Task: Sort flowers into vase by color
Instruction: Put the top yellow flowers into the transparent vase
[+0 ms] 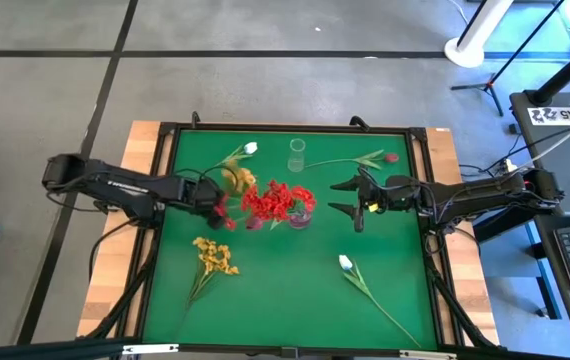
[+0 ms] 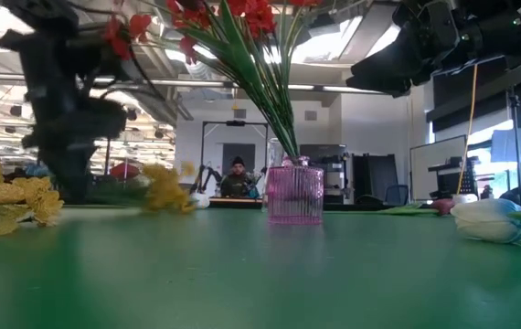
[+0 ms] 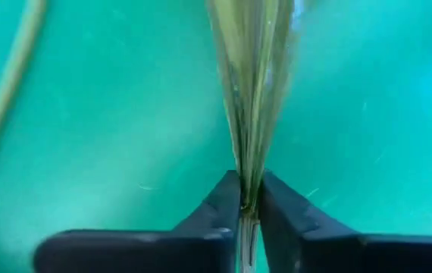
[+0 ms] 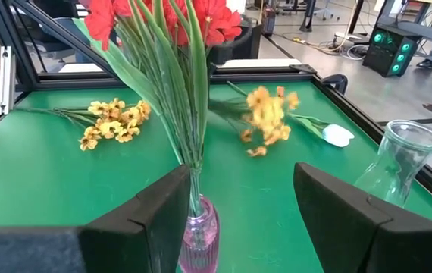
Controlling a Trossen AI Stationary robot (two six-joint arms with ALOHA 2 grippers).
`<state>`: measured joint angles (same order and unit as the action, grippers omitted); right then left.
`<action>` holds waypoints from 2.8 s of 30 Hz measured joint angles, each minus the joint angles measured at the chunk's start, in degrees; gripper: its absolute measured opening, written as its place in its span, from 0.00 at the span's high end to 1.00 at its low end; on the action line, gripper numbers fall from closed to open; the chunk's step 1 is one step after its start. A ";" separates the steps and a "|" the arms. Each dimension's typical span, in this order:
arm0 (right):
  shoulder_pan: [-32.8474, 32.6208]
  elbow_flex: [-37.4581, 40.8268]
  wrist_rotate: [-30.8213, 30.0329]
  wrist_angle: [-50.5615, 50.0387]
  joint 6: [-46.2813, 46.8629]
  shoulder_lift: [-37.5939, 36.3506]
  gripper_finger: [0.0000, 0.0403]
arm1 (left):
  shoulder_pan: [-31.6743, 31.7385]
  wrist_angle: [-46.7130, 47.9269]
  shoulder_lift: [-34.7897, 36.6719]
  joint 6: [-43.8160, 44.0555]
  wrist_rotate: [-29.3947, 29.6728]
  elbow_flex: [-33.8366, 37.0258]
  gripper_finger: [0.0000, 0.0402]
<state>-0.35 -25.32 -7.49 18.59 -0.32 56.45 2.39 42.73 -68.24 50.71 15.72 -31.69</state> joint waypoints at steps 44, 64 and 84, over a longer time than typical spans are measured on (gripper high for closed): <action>24.49 -28.73 33.32 5.98 0.03 13.31 0.42 | 18.07 -48.69 6.80 -43.33 -15.39 -28.49 0.97; 24.38 -38.99 34.90 14.22 8.07 30.45 0.42 | 19.98 -68.25 -8.42 -38.25 -28.46 -28.47 0.97; 24.38 -39.29 39.97 16.56 14.08 31.04 0.80 | 18.47 -69.14 -8.59 -39.11 -28.70 -28.47 0.97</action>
<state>24.03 -64.61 32.48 35.15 13.76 87.48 20.85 -26.41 -76.83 11.60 -12.98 -60.16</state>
